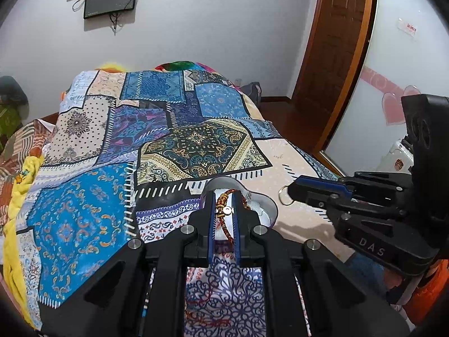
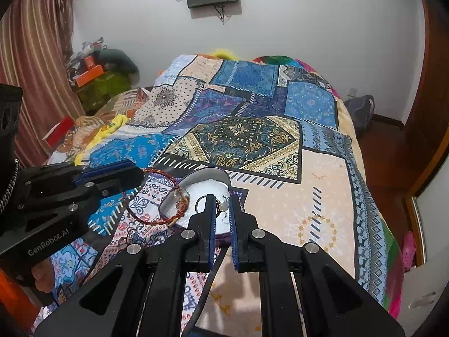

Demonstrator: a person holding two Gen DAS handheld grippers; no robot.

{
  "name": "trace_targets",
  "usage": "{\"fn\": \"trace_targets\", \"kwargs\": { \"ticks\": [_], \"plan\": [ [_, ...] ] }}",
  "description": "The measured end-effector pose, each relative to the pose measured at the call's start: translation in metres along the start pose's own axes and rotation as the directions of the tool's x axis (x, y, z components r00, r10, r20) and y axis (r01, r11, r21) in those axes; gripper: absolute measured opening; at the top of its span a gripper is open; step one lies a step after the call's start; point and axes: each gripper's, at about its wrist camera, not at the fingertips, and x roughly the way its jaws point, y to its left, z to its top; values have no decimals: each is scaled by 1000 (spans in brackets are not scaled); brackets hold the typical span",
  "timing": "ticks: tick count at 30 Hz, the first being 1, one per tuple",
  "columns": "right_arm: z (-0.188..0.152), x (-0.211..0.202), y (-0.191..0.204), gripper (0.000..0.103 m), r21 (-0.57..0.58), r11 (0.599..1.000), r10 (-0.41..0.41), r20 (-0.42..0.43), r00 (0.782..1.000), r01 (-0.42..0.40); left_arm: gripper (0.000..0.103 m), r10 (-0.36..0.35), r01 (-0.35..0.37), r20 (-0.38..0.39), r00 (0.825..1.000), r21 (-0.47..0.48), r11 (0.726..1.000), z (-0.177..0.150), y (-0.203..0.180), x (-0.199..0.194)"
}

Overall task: Organize jewelry
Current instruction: 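Carry both pieces into the heart tin and open both tools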

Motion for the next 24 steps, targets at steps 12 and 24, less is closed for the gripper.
{"fn": "trace_targets", "kwargs": {
  "ticks": [12,24],
  "plan": [
    [-1,37,1,8,-28,999,12,-105,994,-15,9,-1,1,-61,998,6,1000,-2,4,36],
    [-6,53,0,8,-27,999,28,-158,987,-33,9,-7,7,-95,995,6,1000,-8,8,46]
  ]
}}
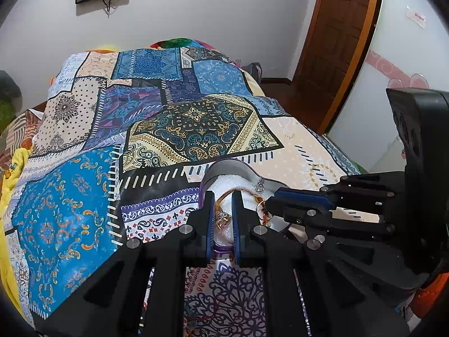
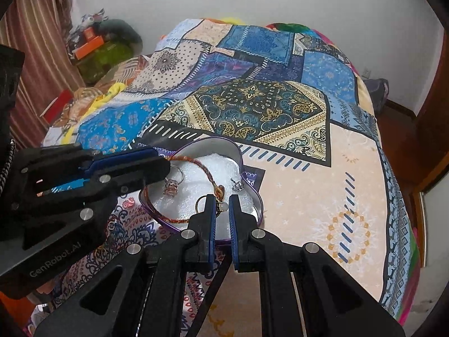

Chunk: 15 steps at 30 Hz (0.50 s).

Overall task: Organize jewelry
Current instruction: 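Carry both pieces into the heart tin and open both tools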

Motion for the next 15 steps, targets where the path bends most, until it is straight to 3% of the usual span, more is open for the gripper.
{"fn": "trace_targets", "kwargs": {
  "ticks": [15],
  "plan": [
    [1,-14,6,12,-5,1000,-3,8,1000,3,10,25,-24,14,1000,-11,1000,-2,1,-20]
  ]
}}
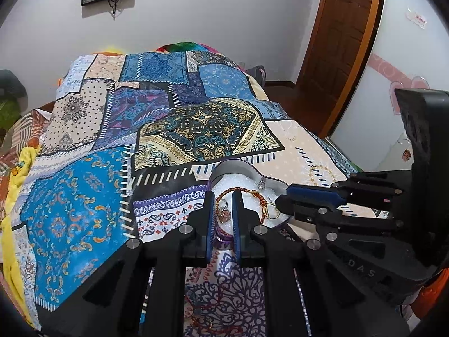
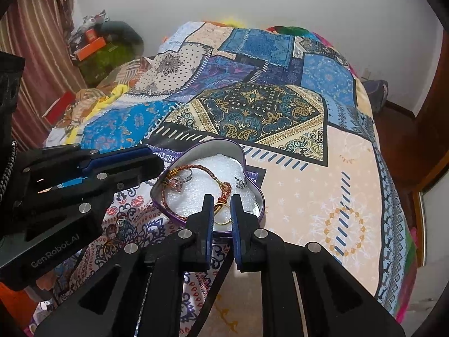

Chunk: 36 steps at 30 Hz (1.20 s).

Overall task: Organize jewelry
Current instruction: 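Carry both pieces into the heart tin and open both tools, then lift both open tools away from the tin, then grasp the red string bracelet with the right tool while the left tool grasps a silver ring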

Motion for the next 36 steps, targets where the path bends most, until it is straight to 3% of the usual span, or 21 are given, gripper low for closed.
{"fn": "trace_targets", "kwargs": {
  "ticks": [3,7,12,15,24,36],
  "plan": [
    [1,-7,4,18,-10,1000,-13,13,1000,13,13,9,-9,8,1000,1,1000,-1,1,-9],
    [2,-20,10,39,-23,999,-38,49,998,39,31,25,-25,30,999,-5,1000,-4,3,-26],
    [2,-38,17,39,-30,998,-55,88,995,58,34,46,-45,54,997,-12,999,-6,6,-48],
    [1,-47,20,39,-31,997,-61,103,993,64,42,61,-60,67,996,-20,998,-9,9,-60],
    [-3,-71,37,39,-42,997,-58,143,988,64,48,98,-95,88,991,-37,995,-22,16,-89],
    [-19,-57,66,39,-83,996,-23,90,996,30,50,147,-146,12,989,-50,988,-56,44,-94]
  ]
}}
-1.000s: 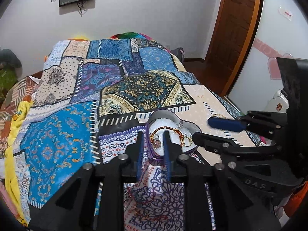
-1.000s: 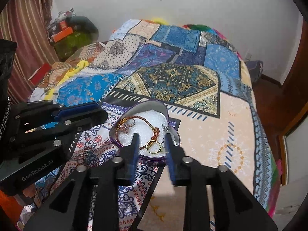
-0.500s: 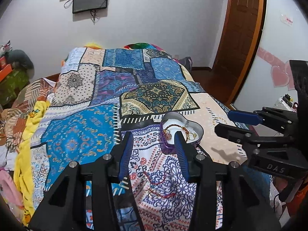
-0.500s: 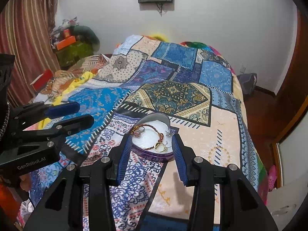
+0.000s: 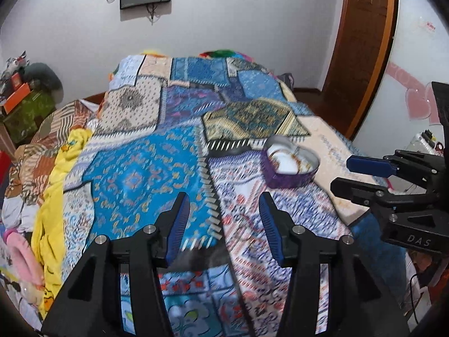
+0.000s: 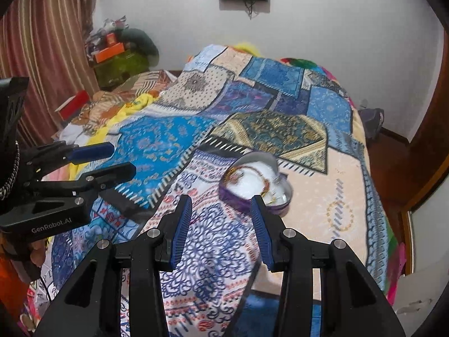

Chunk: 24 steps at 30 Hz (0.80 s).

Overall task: Organize jewelry
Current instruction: 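Grasp the red string bracelet with the right tool while the left tool grasps a silver ring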

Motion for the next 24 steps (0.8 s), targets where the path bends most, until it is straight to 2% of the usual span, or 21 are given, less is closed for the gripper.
{"fn": "trace_targets", "kwargs": {
  "ticks": [12,24],
  "plan": [
    [-22,43,26,39,-35,998,50,-147,988,-55,50,36,-34,-104,994,19,999,-39,17,23],
    [-29,82,53,39,-118,987,71,-266,962,-105,50,-1,-6,-158,987,-46,999,-60,33,44]
  ]
}}
